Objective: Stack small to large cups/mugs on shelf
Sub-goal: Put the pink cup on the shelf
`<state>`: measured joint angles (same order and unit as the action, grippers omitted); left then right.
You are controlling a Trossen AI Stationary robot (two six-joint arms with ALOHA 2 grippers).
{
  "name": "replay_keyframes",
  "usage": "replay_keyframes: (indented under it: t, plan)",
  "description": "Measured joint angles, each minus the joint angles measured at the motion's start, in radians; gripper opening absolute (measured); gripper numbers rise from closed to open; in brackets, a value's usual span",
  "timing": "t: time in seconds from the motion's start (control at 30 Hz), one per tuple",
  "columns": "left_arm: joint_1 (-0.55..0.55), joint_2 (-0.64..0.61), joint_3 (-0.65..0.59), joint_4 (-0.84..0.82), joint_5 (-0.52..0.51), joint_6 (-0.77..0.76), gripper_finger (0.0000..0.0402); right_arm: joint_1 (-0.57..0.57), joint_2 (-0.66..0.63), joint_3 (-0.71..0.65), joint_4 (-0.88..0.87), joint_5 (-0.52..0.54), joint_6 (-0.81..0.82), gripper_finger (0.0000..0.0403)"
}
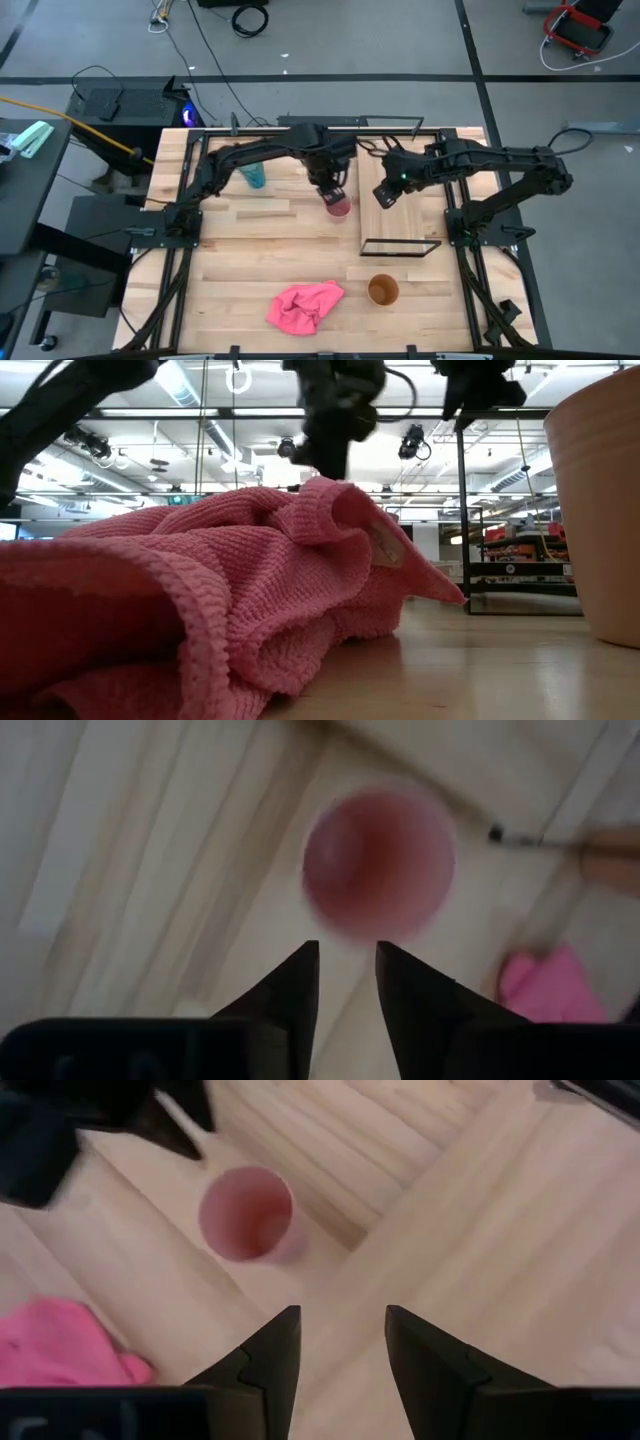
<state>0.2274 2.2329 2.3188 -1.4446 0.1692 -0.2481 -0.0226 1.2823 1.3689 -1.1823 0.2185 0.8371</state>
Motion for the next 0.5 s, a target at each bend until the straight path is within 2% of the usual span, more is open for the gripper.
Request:
replay_keyframes:
  t: [0.1, 0.27, 0.5]
  plan:
    - [0.005, -0.040, 0.006, -0.142, -0.019, -0.001, 0.0116, -0.041, 0.009, 0.001, 0.037, -0.025, -0.004, 0.0154]
    - [-0.018, -0.157, -0.008, -0.133, -0.063, -0.026, 0.0113, -0.104, 0.049, 0.001, 0.081, -0.092, -0.061, 0.0154]
    - [-0.042, -0.387, -0.085, -0.126, -0.314, -0.083, 0.0101, -0.169, 0.140, 0.001, 0.180, -0.201, -0.135, 0.0154]
